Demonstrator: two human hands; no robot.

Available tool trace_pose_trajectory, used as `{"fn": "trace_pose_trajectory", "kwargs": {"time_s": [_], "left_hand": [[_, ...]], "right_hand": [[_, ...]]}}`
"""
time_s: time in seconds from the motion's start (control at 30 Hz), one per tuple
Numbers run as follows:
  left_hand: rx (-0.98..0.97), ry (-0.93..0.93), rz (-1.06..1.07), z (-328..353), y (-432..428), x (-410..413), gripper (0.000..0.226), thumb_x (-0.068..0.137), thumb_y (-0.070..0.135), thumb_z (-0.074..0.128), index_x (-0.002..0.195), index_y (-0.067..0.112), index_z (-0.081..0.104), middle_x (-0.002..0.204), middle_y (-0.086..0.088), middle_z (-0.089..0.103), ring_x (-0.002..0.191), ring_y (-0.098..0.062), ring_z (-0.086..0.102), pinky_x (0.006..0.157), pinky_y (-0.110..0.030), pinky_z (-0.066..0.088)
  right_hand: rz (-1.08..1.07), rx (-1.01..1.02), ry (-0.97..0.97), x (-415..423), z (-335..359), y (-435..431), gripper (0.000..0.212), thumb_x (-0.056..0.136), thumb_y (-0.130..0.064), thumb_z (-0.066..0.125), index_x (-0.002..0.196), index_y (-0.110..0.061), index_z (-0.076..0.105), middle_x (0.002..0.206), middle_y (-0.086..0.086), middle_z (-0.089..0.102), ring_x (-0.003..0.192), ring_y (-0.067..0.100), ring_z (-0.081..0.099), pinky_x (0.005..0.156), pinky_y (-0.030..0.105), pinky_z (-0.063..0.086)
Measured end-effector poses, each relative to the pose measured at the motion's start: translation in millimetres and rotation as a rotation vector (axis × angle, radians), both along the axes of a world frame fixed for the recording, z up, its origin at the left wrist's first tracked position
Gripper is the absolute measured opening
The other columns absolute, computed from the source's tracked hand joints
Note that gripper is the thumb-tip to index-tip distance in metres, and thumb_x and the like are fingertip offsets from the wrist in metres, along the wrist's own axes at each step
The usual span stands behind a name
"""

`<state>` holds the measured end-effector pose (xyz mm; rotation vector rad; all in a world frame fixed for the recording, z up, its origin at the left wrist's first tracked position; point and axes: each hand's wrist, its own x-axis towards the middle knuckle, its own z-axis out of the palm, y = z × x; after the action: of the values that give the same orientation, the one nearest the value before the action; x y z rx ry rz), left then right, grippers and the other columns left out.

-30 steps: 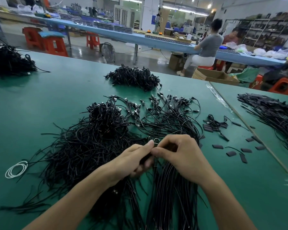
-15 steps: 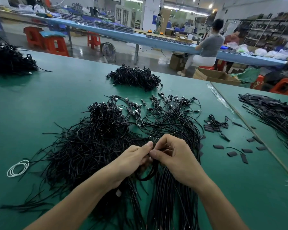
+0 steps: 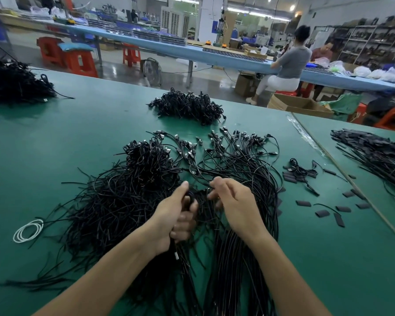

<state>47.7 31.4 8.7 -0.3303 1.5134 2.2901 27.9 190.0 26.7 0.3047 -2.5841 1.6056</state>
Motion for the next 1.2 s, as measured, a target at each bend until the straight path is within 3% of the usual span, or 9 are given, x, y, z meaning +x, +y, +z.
{"fn": "trace_pose_trajectory", "kwargs": {"time_s": [0.07,0.17,0.23,0.53,0.7,0.83,0.93,1.1,1.2], "left_hand": [[0.099,0.022,0.129,1,-5,-4,0.063,0.101,0.057,0.036,0.053,0.018,0.047,0.045,0.006,0.026,0.031,-0.006,0.019,0.030,-0.014,0.015],[0.125,0.083,0.273,1,-7,-7,0.062,0.102,0.058,0.032,0.053,0.020,0.040,0.046,0.006,0.025,0.032,-0.006,0.019,0.029,-0.017,0.017],[0.123,0.114,0.327,0,-7,-8,0.062,0.101,0.059,0.031,0.055,0.019,0.037,0.046,0.005,0.025,0.033,-0.007,0.019,0.029,-0.018,0.018],[-0.016,0.234,0.294,-3,-5,-6,0.063,0.097,0.061,0.041,0.048,0.022,0.041,0.049,0.005,0.026,0.039,-0.010,0.017,0.033,-0.021,0.019],[-0.132,0.318,0.266,-2,-7,-1,0.053,0.079,0.065,0.057,0.049,0.021,0.058,0.045,0.004,0.031,0.036,-0.008,0.020,0.034,-0.020,0.018],[-0.284,0.338,0.156,1,0,7,0.076,0.090,0.073,0.028,0.048,0.018,0.058,0.041,0.006,0.031,0.035,-0.009,0.021,0.037,-0.019,0.018],[-0.370,0.393,0.102,4,11,12,0.077,0.106,0.051,0.022,0.048,0.017,0.060,0.039,0.007,0.045,0.034,-0.004,0.038,0.037,-0.014,0.032],[-0.267,0.512,0.116,10,17,16,0.024,0.101,0.013,0.045,0.080,0.017,0.056,0.059,0.015,0.054,0.053,0.004,0.049,0.047,-0.011,0.040],[-0.240,0.551,0.154,13,17,18,0.029,0.103,0.013,0.040,0.088,0.012,0.064,0.065,0.012,0.063,0.052,0.005,0.053,0.045,-0.008,0.039]], "right_hand": [[-0.042,0.153,-0.072,-5,-15,5,0.024,0.102,-0.035,0.050,0.095,-0.022,0.069,0.077,-0.008,0.067,0.061,0.005,0.056,0.055,0.013,0.044],[0.036,0.576,-0.099,-6,-37,8,0.021,0.101,-0.025,0.055,0.117,-0.019,0.067,0.108,-0.003,0.064,0.097,0.013,0.061,0.084,0.027,0.053],[0.051,0.728,-0.058,-4,-44,6,0.026,0.099,-0.028,0.059,0.124,-0.022,0.063,0.118,-0.002,0.058,0.113,0.017,0.055,0.092,0.031,0.050],[0.116,0.941,0.125,-1,-52,-2,0.016,0.101,-0.031,0.055,0.110,-0.022,0.065,0.109,-0.003,0.054,0.106,0.018,0.050,0.089,0.028,0.044],[0.012,0.626,-0.058,0,-36,5,0.010,0.099,-0.032,0.057,0.100,-0.026,0.064,0.095,-0.009,0.060,0.088,0.012,0.059,0.075,0.028,0.049],[-0.082,0.185,-0.066,7,-14,9,0.013,0.093,-0.027,0.068,0.081,-0.031,0.068,0.076,-0.010,0.068,0.071,0.000,0.063,0.064,0.012,0.048],[-0.047,-0.096,-0.025,18,1,3,0.008,0.091,-0.024,0.070,0.084,-0.028,0.073,0.076,-0.009,0.072,0.066,0.001,0.063,0.064,0.020,0.053],[0.073,-0.109,0.023,35,18,-6,0.023,0.092,-0.008,0.068,0.087,-0.029,0.076,0.079,-0.010,0.074,0.071,0.004,0.067,0.066,0.019,0.052],[0.101,0.023,0.055,41,26,-6,0.019,0.090,-0.007,0.068,0.097,-0.020,0.079,0.087,-0.010,0.074,0.083,0.001,0.068,0.075,0.014,0.052]]}}
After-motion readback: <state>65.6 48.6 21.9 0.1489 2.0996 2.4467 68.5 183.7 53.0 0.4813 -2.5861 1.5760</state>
